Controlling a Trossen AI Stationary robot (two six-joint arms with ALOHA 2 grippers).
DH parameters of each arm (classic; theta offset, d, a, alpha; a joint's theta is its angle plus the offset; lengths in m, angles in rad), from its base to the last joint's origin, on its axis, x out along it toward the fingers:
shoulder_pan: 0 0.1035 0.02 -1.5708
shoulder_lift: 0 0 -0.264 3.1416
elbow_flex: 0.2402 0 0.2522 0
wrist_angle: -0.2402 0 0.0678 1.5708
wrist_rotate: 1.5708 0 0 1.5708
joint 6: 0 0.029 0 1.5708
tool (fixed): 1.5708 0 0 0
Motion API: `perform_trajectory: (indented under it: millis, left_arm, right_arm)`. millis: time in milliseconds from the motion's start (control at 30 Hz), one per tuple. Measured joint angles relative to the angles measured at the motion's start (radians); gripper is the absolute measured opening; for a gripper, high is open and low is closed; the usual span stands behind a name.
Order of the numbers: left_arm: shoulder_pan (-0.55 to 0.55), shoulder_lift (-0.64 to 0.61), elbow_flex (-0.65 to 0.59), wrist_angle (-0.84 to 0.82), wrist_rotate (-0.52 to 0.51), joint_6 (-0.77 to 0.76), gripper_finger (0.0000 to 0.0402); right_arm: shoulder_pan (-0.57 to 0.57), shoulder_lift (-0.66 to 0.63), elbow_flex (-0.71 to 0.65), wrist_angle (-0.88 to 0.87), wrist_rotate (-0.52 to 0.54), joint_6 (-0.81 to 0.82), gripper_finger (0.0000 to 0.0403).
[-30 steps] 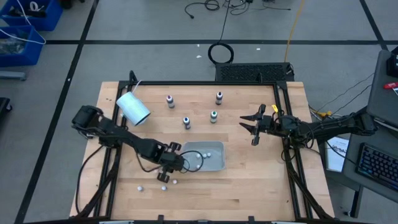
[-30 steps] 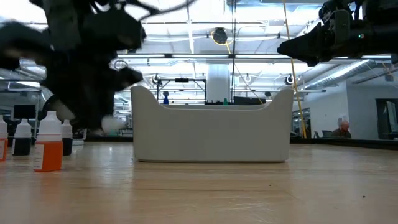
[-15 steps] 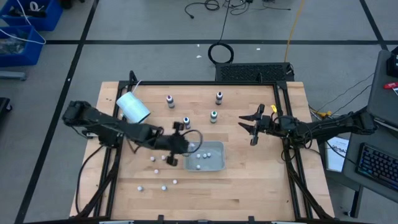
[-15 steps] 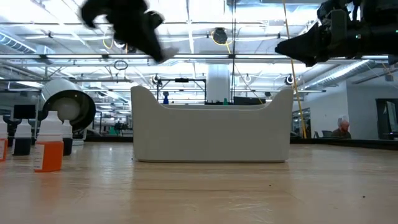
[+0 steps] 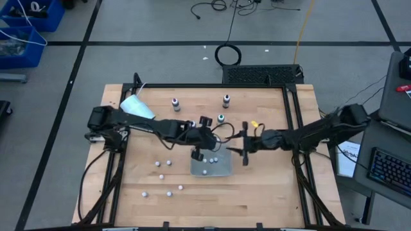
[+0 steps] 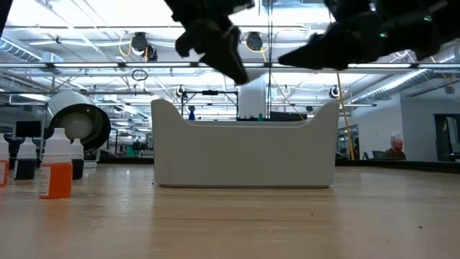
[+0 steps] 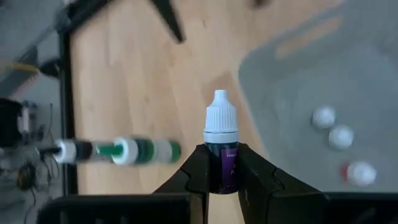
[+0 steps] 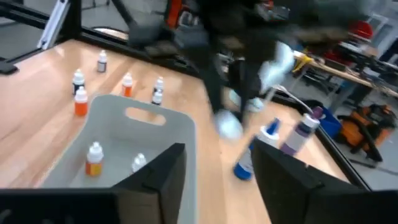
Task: Pick & Place food coloring
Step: Put the purple food coloring bottle into the bin
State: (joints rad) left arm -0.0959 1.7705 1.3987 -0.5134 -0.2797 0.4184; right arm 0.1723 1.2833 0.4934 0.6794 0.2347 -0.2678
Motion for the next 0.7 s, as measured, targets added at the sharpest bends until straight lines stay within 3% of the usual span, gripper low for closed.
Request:
perform_trajectory:
  millis: [233,433,700]
  left_arm:
    - [0.013,0.014,0.000,0.007,0.036,-0.013,0.0053]
    - [0.012,0.014,-0.001,0.015,0.055,-0.012,0.0053]
    - [0.011,0.014,-0.001,0.010,0.074,-0.009,0.0053]
  right_arm:
    - [-0.005,0.131,0.058,0.017,0.084,-0.018,0.0192]
    - [-0.030,0.203,0.069,0.140,0.076,-0.025,0.0174]
    - [-0.049,0.224,0.068,0.152,0.012,0.014,0.0167]
